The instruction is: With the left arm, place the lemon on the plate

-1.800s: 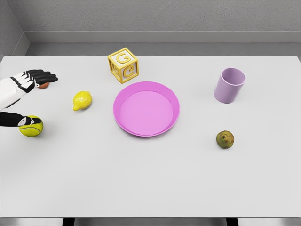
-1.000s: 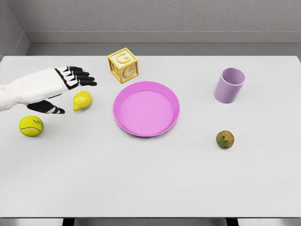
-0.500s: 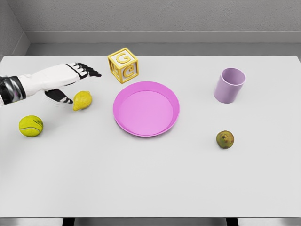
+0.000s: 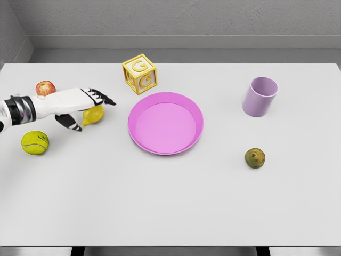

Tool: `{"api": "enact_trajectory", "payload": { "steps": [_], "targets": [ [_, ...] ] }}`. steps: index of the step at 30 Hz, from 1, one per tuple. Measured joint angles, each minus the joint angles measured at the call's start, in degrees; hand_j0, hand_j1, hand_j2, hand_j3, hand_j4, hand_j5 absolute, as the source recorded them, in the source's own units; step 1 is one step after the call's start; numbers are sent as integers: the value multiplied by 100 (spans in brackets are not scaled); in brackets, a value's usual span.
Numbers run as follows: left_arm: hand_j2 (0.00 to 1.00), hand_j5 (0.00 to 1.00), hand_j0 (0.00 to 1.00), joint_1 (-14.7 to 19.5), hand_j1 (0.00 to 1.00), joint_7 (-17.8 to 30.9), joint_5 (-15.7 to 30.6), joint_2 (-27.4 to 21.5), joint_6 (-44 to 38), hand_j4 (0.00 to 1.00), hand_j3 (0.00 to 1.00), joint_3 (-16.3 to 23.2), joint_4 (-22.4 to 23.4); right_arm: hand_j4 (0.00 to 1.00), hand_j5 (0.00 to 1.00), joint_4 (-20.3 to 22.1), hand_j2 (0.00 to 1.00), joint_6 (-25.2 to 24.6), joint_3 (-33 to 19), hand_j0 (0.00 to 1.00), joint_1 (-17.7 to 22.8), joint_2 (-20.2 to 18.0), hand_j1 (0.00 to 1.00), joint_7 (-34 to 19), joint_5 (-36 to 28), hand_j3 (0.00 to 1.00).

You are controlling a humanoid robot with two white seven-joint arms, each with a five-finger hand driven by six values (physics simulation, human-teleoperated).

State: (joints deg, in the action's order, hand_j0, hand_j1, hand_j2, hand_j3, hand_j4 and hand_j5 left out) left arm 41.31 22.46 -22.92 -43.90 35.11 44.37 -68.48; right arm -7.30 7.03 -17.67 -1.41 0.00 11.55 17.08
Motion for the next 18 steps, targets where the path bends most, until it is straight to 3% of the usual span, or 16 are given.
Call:
{"api": "enact_trajectory", "payload": {
  "steps": [13, 18],
  "targets": [
    [100, 100, 100, 132, 100, 15, -143, 123, -1, 100, 100, 100, 453, 100, 100, 0, 100, 0, 0, 100, 0, 0, 100, -1, 0, 100],
    [92, 92, 92, 141, 92, 15, -311, 193, 0, 92, 92, 111, 469, 100, 100, 0, 100, 0, 0, 100, 0, 0, 100, 2, 0, 100]
  ]
}}
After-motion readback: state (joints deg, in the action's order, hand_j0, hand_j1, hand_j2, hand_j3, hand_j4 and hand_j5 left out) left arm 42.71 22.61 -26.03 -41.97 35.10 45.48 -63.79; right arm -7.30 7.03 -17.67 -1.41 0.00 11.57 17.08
